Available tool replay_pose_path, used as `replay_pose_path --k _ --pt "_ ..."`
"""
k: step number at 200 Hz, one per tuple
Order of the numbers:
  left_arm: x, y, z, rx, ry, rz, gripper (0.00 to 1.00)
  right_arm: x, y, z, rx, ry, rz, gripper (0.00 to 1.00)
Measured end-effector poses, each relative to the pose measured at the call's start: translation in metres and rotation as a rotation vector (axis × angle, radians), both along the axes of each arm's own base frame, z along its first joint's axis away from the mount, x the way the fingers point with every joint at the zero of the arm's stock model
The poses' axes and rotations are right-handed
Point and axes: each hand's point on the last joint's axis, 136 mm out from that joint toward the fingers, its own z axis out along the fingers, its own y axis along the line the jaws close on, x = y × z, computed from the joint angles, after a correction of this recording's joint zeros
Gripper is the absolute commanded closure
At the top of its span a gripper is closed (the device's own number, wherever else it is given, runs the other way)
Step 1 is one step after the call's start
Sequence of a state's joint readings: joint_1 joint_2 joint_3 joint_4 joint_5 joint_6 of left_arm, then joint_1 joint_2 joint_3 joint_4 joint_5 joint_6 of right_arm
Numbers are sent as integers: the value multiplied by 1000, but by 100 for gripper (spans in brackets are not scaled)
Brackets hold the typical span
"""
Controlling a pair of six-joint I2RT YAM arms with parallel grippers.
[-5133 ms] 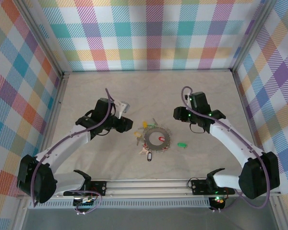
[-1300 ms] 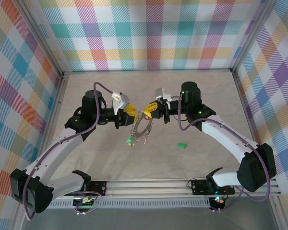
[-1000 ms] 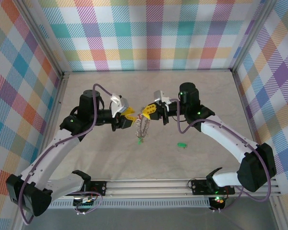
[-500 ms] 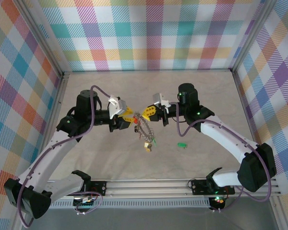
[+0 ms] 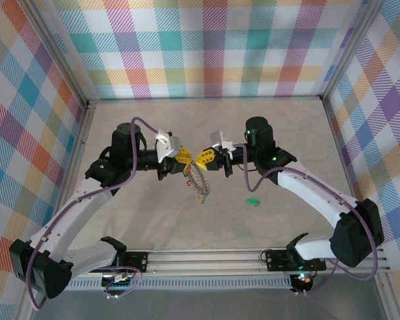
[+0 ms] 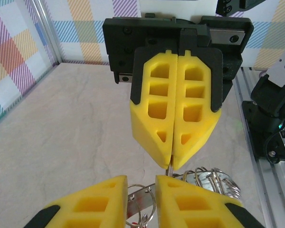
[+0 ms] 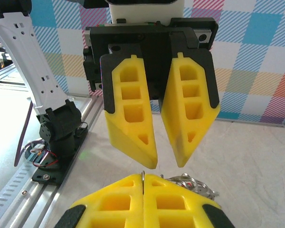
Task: Put the keys on the keyring
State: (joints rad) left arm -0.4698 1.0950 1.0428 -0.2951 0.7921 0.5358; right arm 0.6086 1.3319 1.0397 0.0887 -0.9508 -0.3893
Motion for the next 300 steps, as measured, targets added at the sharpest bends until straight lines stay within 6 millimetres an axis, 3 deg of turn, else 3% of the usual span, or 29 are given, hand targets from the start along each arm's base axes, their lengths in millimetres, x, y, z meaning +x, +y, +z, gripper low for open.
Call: replay_pose_path --k 52,149,194,224,244,300 --pt "-4 3 -12 42 16 -6 67 0 0 0 0 0 1 100" --pt "-6 -1 -15 29 55 -31 67 2 0 -1 -4 1 -14 100" --pt "-6 -13 -13 6 46 -57 74 0 2 -1 -4 1 -7 100" --pt "-7 -18 -18 17 56 -67 93 4 1 -4 -15 10 -27 100" --pt "-5 -17 -20 28 44 -60 100 6 0 -7 -25 17 -35 100" --pt "-9 -16 -28 74 27 -68 100 2 0 -16 -55 19 -26 100"
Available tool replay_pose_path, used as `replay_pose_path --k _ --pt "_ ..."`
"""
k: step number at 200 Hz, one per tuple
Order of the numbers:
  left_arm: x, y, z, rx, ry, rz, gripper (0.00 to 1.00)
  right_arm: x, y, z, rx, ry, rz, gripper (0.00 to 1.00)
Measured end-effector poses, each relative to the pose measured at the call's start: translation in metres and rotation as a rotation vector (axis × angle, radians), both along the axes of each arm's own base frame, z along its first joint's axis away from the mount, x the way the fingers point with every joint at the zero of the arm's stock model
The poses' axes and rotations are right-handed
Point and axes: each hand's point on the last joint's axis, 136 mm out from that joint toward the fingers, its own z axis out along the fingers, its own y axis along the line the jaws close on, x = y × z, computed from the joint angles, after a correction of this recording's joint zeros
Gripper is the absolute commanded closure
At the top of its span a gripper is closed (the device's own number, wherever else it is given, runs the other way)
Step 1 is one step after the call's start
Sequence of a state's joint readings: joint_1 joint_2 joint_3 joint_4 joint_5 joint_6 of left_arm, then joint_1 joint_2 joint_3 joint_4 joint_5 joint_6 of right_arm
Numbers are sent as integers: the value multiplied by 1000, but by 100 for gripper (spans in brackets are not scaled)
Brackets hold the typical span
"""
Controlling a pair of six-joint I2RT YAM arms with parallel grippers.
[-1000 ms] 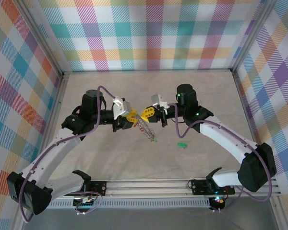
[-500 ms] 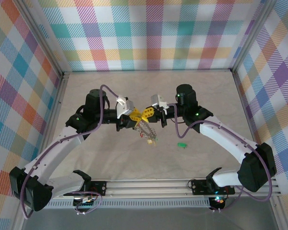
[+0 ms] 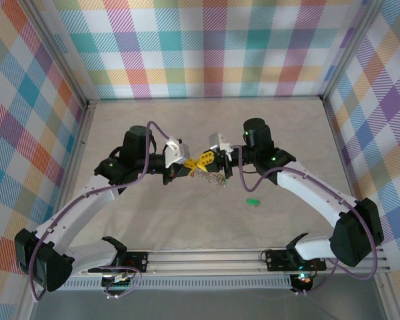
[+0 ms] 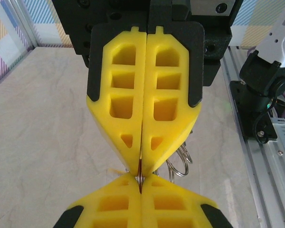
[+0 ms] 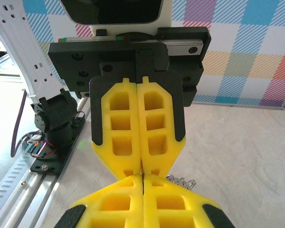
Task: Put the keys on the keyring
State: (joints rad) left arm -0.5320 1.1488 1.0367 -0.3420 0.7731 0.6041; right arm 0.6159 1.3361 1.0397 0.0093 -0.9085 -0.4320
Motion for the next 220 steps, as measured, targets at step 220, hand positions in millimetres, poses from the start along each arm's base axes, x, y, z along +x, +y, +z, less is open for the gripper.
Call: replay_pose_path --k 220 --pt "-9 9 2 56 -1 18 87 -7 0 -5 -35 -19 27 100"
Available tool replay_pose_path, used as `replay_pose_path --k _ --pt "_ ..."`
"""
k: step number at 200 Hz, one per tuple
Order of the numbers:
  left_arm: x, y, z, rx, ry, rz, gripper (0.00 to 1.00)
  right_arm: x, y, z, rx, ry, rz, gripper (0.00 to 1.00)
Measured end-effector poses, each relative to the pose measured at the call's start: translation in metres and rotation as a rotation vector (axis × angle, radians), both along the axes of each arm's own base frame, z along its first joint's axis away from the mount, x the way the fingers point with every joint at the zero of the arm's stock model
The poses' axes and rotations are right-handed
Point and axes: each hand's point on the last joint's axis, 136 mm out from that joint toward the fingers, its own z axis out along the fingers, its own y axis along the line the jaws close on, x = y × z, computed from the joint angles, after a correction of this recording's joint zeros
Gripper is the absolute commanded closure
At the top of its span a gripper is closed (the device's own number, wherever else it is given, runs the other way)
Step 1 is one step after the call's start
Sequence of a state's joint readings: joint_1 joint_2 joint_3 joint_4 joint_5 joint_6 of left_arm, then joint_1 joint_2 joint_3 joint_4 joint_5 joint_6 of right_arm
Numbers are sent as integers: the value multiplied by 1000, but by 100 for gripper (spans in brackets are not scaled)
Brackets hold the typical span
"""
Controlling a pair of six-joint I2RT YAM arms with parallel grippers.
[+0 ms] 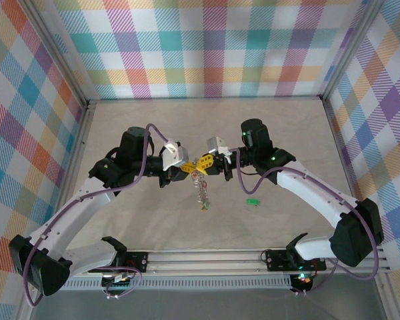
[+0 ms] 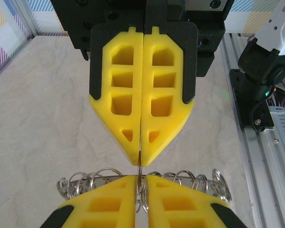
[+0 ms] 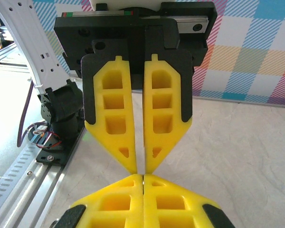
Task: Put the keys on the keyring
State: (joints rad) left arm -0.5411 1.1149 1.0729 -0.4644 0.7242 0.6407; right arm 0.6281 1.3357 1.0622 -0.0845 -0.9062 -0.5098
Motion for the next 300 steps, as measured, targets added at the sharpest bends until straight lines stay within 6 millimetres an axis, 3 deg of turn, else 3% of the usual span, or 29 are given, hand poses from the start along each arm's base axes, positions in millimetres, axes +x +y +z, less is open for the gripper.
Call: replay_pose_path --k 88,128,186,204,214,230,263,300 --pt "3 -4 -10 12 36 -12 85 0 0 0 0 1 0 100" --pt "5 -6 -12 12 38 -16 100 1 0 0 -2 0 -6 100" --pt "6 -7 -13 11 38 -20 100 2 -2 -2 -11 1 -10 100" --pt "6 -7 -13 12 32 -24 100 2 -3 -3 -24 -14 -15 86" --pt "6 -7 -13 15 29 -24 100 1 -5 -3 -30 -23 -16 72" --pt "5 -5 -18 34 35 -23 100 -3 -9 0 -40 -49 -14 64" --pt "3 -3 -23 54 53 -22 100 -5 -15 6 -65 -91 -24 62" --pt "1 -2 -26 63 60 -26 100 -5 -15 -3 -97 -58 -26 60"
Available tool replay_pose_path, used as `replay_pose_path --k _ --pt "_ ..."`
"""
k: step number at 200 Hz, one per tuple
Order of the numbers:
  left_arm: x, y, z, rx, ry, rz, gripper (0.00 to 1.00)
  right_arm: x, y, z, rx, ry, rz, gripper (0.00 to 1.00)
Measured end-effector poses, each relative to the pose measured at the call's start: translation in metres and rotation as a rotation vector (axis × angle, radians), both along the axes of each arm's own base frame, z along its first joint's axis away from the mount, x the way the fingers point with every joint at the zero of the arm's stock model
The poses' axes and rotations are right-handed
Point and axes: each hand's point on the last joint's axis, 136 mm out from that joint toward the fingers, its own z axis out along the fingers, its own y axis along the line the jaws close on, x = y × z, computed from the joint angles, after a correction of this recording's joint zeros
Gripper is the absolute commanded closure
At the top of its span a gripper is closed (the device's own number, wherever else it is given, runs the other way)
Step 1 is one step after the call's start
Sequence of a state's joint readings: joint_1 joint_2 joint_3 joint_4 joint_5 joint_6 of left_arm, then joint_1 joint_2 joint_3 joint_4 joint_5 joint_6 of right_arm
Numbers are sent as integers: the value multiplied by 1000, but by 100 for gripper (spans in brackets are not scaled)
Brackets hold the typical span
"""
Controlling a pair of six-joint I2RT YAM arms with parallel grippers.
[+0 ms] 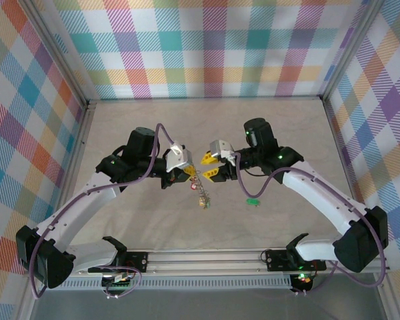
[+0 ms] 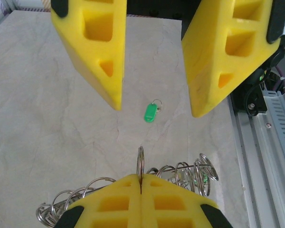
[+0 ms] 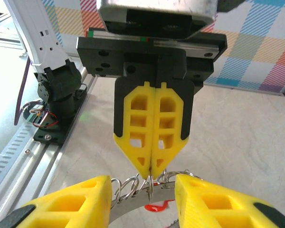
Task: Put the keys on the keyring
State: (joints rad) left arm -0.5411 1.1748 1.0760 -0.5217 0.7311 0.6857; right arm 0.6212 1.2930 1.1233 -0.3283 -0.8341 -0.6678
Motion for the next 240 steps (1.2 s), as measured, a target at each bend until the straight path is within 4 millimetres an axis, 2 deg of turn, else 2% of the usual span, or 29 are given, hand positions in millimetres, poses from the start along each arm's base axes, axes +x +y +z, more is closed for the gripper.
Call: replay_pose_path --k 45,98,133,182,205,216,240 --pt "1 -1 -1 3 2 -3 100 6 5 -13 -35 47 -4 60" --pt "2 -2 -1 3 4 -5 100 1 10 -23 -62 72 12 64" --pt "2 -3 4 -7 -2 -10 100 0 12 -30 -83 79 13 73" --pt "0 -2 2 0 3 -15 100 1 11 -32 -93 64 14 98" --pt "-2 -1 0 5 19 -20 100 0 11 -34 -100 69 15 100" --pt "-3 -1 0 8 26 -21 96 1 11 -34 -99 68 15 100" --pt "-5 0 0 12 25 -23 70 1 12 -34 -97 66 16 100"
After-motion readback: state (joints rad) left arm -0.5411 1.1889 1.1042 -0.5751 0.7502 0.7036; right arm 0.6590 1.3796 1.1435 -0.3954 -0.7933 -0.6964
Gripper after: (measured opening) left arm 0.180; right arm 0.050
